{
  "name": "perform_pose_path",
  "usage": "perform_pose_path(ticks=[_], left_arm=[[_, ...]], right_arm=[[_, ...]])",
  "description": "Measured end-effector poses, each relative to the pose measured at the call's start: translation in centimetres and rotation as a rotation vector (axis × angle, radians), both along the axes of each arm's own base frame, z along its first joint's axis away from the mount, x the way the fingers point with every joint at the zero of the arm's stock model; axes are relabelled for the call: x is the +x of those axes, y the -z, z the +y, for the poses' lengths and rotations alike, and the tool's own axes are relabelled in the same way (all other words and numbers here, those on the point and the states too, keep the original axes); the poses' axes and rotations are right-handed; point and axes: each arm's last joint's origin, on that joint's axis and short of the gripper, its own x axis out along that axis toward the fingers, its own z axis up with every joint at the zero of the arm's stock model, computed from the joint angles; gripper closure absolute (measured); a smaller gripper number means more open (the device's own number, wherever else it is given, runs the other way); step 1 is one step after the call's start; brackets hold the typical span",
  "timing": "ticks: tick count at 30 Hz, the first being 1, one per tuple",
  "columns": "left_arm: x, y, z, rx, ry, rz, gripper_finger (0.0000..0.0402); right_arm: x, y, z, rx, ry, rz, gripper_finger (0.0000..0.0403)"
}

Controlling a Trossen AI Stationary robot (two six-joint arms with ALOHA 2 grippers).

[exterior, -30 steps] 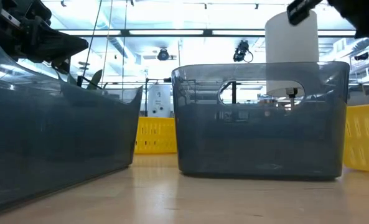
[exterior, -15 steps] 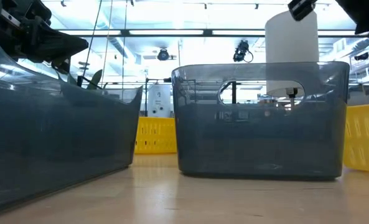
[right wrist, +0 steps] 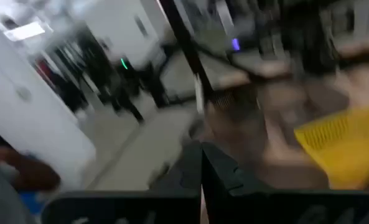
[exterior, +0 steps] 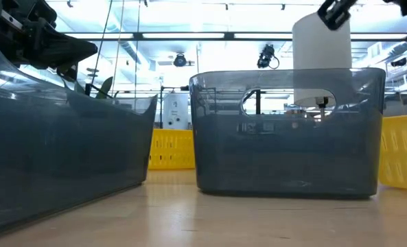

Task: Stack baskets on shelf by color
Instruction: Stack the bottom yellow bin on top of the yellow bin

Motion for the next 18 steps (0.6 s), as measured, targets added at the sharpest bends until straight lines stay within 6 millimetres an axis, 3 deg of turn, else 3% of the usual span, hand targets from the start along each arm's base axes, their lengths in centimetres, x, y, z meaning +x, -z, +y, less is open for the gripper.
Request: perform_pose_path(ticks=[10, 18], left_arm=[[0.0, 0.0, 0.0, 0.000, 0.000, -0.001, 0.0364], [0.0, 0.0, 0.0, 0.000, 0.000, -0.001, 0.0369]], right_arm=[[0.4, 3.7, 4.2, -0.106, -0.038, 0.381, 0.0401], [-0.3, 6.9, 9.5, -0.172, -0.167, 0.634, 0.0401]])
